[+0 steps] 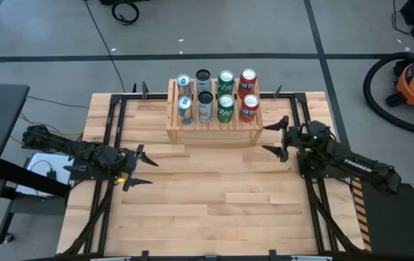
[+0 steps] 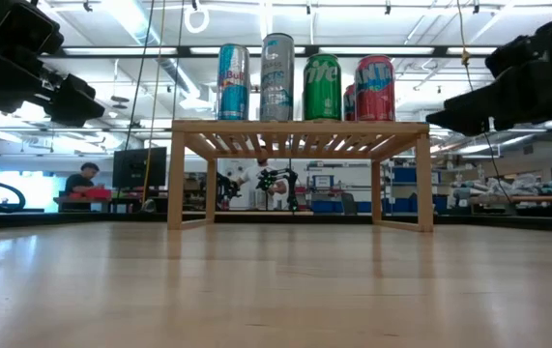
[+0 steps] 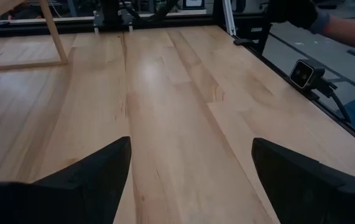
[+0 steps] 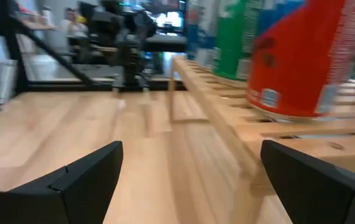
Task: Place canned beverage on shelf
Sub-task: Return to Home Position
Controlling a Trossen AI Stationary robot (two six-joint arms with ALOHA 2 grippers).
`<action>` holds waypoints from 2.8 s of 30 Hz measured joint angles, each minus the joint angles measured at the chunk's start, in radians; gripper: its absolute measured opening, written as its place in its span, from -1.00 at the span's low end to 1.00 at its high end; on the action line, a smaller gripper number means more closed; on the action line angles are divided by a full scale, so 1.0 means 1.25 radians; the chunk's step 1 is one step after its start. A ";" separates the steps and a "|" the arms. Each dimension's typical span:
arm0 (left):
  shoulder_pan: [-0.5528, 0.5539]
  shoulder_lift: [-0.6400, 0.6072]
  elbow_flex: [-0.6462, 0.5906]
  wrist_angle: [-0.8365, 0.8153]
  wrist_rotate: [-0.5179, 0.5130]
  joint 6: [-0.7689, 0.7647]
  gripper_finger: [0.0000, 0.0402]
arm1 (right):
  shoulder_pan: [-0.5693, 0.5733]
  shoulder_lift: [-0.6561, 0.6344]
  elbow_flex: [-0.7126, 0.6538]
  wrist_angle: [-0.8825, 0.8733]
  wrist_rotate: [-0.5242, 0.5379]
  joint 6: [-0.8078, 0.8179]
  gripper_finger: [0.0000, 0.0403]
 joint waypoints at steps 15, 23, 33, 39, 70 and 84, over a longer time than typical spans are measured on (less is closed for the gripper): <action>0.000 0.001 0.000 0.000 0.000 -0.041 0.67 | 0.000 0.043 0.000 -0.024 0.269 0.121 0.94; 0.000 0.001 0.000 0.001 0.000 -0.041 0.67 | 0.000 0.043 0.000 -0.024 0.258 0.122 0.94; 0.000 -0.032 0.000 -0.005 -0.001 -0.041 0.67 | 0.027 0.014 0.000 -0.023 0.257 0.121 0.94; 0.000 -0.094 0.000 -0.004 -0.001 -0.041 0.67 | 0.050 -0.026 0.000 -0.015 0.257 0.121 0.94; 0.020 -0.220 -0.091 0.132 0.016 -0.041 0.67 | 0.297 -0.093 0.000 0.007 0.256 0.121 0.94; 0.191 -0.220 -0.092 0.131 0.015 -0.041 0.67 | 0.493 -0.093 0.000 0.007 0.256 0.121 0.94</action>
